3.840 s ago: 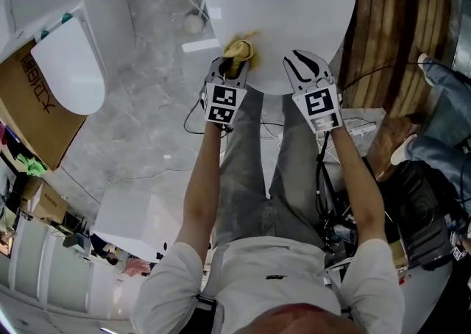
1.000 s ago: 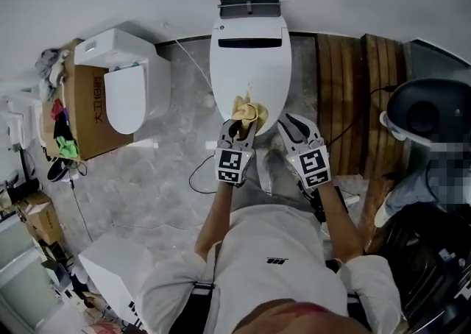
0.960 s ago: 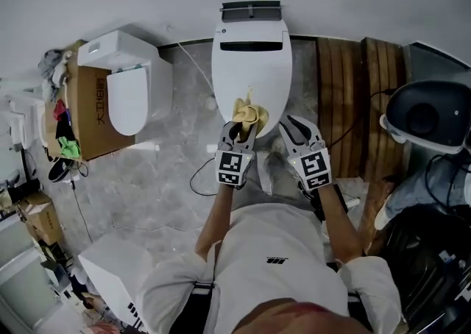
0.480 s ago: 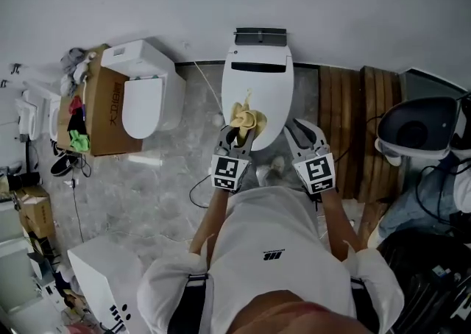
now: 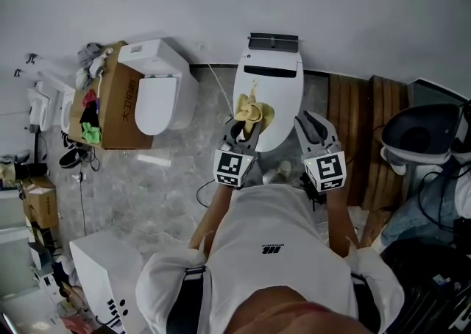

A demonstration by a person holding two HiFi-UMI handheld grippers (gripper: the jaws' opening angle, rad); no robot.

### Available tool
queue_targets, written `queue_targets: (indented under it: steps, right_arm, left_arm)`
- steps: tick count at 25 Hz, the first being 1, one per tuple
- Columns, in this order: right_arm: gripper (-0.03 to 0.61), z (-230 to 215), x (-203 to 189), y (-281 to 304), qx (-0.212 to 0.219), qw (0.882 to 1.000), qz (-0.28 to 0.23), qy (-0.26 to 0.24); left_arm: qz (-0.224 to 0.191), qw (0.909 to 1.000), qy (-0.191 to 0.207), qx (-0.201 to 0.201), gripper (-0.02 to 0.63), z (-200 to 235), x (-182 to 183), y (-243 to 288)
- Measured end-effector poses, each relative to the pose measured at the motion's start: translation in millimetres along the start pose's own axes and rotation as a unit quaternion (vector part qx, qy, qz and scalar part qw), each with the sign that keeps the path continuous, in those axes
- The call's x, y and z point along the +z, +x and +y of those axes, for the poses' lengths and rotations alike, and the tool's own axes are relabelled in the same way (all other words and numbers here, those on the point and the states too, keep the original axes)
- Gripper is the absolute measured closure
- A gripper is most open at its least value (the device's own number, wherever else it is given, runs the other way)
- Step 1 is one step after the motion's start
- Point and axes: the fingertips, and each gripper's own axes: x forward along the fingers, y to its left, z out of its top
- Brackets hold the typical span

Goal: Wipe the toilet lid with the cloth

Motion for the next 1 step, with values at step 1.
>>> queue_targets:
  steps: [1]
  right_arm:
    - [0.466, -1.1, 5.1, -1.1, -0.002, 1.0, -0.004, -0.001]
  left_arm:
    - [-0.005, 1.0, 0.002, -0.001, 0.509, -0.7, 6.9, 0.0]
